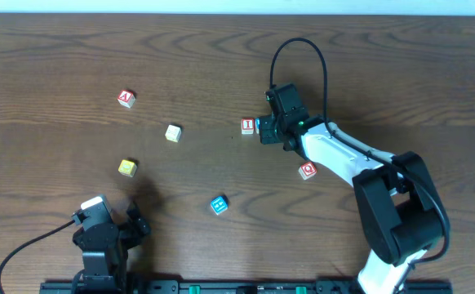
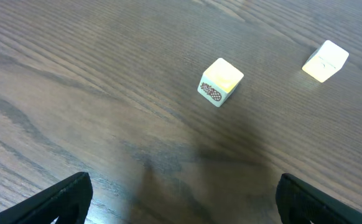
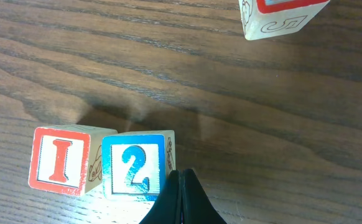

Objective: Spell out Ai2
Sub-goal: 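Lift the right gripper away from the placed blocks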

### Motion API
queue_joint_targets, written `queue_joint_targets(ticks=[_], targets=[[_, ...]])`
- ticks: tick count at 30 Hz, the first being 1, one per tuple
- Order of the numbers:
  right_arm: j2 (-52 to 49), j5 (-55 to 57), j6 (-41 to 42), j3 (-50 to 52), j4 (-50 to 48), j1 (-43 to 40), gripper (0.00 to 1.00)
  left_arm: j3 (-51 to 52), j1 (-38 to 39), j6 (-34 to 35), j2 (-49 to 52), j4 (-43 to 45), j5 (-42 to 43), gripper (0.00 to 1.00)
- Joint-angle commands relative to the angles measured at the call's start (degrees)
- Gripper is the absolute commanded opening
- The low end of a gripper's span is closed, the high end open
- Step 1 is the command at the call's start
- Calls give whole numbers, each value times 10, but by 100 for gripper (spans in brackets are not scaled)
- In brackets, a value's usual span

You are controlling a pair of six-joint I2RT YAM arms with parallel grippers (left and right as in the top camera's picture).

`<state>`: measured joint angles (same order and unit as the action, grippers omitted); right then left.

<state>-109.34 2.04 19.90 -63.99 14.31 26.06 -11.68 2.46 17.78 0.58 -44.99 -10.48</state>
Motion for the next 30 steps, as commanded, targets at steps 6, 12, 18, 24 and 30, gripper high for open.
queue_joint_targets(ticks=[6,12,18,24,30], targets=[[-4,26,-7,-1,-13,-2,2,15,-2,2,-3,-12,0,95],[-4,6,-7,-1,-18,-1,1,15,-2,2,-3,-12,0,95],[-4,-4,-7,-1,-18,-1,2,15,-2,2,-3,-12,0,95],[-4,-6,-7,-1,-19,-1,2,15,-2,2,-3,-12,0,95],[-4,-6,-7,-1,-24,-1,2,15,-2,2,-3,-12,0,95]])
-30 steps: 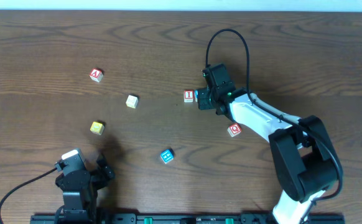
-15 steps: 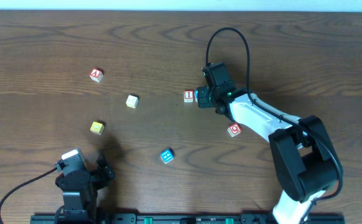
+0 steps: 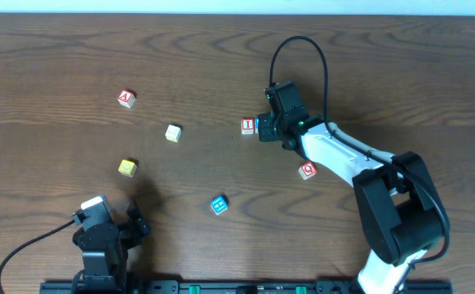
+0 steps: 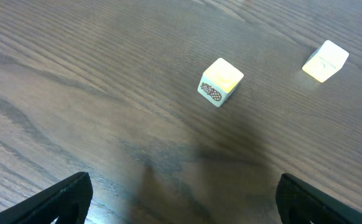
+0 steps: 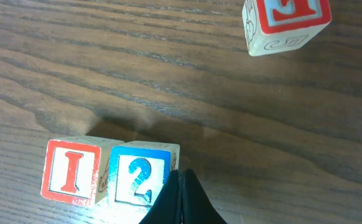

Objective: Spell out Ai2

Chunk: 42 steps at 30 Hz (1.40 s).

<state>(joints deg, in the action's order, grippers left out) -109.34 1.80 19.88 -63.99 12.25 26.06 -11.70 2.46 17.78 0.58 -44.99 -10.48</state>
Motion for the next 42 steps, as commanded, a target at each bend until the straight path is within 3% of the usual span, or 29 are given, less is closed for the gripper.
queue_joint_targets(ticks=[1,11,24,34,38,42], targets=[[-4,-4,-7,-1,-3,-1,2,15,-2,2,-3,-12,0,95],[-4,-20,-22,-1,-9,-1,2,15,-2,2,-3,-12,0,95],[16,59,-31,-13,-28,-7,2,15,-2,2,-3,-12,0,95],[199,99,-58,8,42,-11,2,15,-2,2,-3,-12,0,95],[309,98,-58,78,47,-26,2,15,-2,2,-3,-12,0,95],[442,99,-57,162,50,-41,9,15,-2,2,-3,-12,0,96]])
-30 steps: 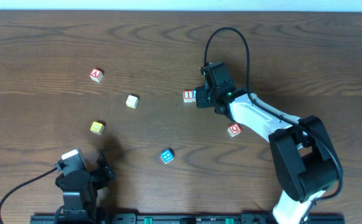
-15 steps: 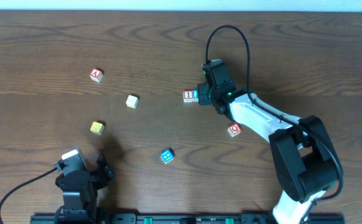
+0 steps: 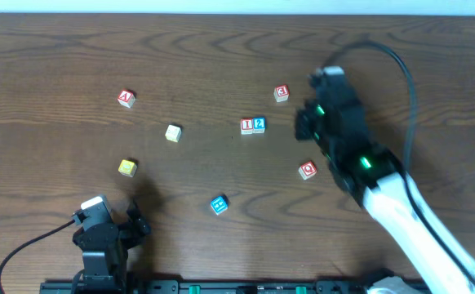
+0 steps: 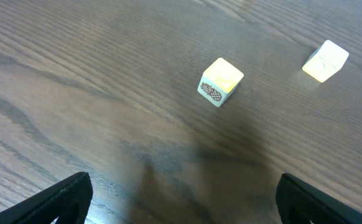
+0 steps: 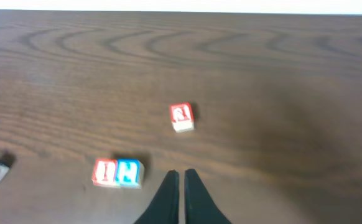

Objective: Spell out Ai2

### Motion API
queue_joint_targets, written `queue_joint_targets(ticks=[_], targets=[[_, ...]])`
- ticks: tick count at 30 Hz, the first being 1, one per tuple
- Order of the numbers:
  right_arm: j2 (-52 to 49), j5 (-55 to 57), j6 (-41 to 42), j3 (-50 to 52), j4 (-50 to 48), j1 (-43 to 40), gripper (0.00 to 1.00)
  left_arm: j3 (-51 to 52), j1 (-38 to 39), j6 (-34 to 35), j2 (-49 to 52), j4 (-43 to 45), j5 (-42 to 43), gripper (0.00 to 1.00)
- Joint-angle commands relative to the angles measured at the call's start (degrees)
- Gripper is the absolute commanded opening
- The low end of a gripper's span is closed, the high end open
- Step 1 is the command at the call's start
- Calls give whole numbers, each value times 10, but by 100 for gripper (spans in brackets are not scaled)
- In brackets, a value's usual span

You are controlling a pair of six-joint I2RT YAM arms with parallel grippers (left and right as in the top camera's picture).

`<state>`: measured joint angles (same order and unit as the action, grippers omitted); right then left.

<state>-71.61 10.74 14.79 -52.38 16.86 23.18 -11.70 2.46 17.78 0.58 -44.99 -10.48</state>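
The red A block [image 3: 126,98] lies at the far left. The red I block [image 3: 246,126] and the blue 2 block [image 3: 259,125] sit side by side, touching, at the table's middle; they also show as the I block [image 5: 104,172] and the 2 block [image 5: 129,173]. My right gripper [image 5: 181,175] is shut with nothing in it. It hangs high above the table, to the right of the 2 block. My left gripper [image 4: 181,202] stands open and empty near the front left, with its fingers [image 4: 69,196] spread wide.
A red block [image 3: 281,92] lies behind the pair and another red block [image 3: 307,170] to the front right. A blue block [image 3: 218,204] sits in front of the middle. A cream block [image 3: 172,132] and a yellow block [image 3: 126,167] lie at the left, ahead of the left gripper.
My right gripper was low against the right side of the 2 block; now it is raised and drawn back to the right. The I and 2 blocks stay together. The left arm has not moved.
The shut right gripper stood low at the right side of the 2 block, which touched the I block. A second later it was still there, much the same. Now it is lifted away, and the pair stands alone.
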Motion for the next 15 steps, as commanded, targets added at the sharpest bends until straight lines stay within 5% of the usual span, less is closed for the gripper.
queue_joint_targets(ticks=[1,3,6,8,10,15], targets=[[93,11,-7,61,9,-15,10,15,-2,2,-3,-12,0,95],[151,11,-7,89,32,-24,14,15,-2,2,-3,-12,0,95],[204,11,-4,113,81,-29,34,15,-2,2,-3,-12,0,95],[224,10,7,116,125,-29,57,15,-2,2,-3,-12,0,95],[228,2,15,116,143,-29,99,15,-2,2,-3,-12,0,95],[224,-17,15,116,155,-29,99,15,-2,2,-3,-12,0,95]])
